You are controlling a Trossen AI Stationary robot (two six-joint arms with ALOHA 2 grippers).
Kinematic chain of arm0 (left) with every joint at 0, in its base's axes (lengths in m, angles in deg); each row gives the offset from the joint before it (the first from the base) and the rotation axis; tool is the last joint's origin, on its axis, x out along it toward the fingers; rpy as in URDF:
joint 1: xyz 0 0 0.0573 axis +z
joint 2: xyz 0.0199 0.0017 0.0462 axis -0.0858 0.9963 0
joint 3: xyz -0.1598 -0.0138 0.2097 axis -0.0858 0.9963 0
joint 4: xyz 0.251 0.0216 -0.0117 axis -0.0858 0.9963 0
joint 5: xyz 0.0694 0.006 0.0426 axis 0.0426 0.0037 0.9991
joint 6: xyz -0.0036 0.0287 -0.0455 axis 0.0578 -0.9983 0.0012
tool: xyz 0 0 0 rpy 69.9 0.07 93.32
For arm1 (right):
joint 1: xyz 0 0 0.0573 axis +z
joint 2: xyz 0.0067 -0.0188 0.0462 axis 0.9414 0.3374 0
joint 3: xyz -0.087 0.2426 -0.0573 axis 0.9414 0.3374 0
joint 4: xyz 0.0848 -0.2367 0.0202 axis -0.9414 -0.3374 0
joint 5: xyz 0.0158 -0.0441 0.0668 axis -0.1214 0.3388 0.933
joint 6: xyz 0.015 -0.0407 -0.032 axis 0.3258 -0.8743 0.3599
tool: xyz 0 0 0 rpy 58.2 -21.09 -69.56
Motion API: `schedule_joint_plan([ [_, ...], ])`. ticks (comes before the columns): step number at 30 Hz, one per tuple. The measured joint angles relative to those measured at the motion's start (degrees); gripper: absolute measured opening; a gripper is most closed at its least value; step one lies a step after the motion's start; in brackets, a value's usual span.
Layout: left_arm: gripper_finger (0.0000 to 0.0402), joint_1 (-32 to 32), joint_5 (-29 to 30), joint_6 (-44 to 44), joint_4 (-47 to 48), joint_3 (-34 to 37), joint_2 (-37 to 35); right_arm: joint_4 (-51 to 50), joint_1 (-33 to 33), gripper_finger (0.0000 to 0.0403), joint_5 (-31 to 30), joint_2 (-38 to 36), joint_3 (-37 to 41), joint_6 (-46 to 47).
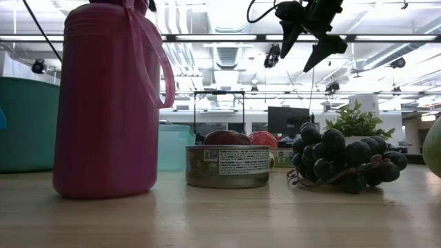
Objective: Pick & Place Food Item
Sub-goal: Put the purple water bottle into the transparent bin
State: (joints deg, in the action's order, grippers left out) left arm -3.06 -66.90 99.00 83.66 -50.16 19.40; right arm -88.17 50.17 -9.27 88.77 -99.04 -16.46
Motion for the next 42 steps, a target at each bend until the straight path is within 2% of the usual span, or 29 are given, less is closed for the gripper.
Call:
schedule_joint_plan([
  [4,0.0397,-7.72,0.07,8.44,1.19,0.03,1.23,0.00,0.00,0.0378,0.00,-0.01,0.00,0.00],
  [10,0.0397,-14.53,-0.08,10.98,0.26,-0.01,5.35,0.00,-0.01,0.0378,-0.02,-0.01,0.00,0.00],
  [15,0.0397,-16.38,-3.76,10.56,-1.52,-0.01,8.68,0.00,-0.01,0.0378,-0.02,-0.01,0.00,0.00],
  [23,0.0397,-17.16,-14.50,8.94,-6.19,-0.01,11.15,0.00,0.00,0.0378,-0.01,-0.01,0.00,-0.01],
  [28,0.0397,-18.97,-16.02,8.79,-11.72,-0.34,11.53,0.00,0.00,0.0378,-0.01,-0.01,0.00,-0.01],
  [34,0.0397,-24.33,-15.22,9.46,-17.14,-3.45,12.78,0.00,0.01,0.0378,-0.01,-0.01,0.00,0.00],
  [42,0.0397,-30.52,-8.00,11.97,-9.91,-13.41,20.20,0.00,0.01,0.0378,0.00,-0.01,0.00,0.00],
])
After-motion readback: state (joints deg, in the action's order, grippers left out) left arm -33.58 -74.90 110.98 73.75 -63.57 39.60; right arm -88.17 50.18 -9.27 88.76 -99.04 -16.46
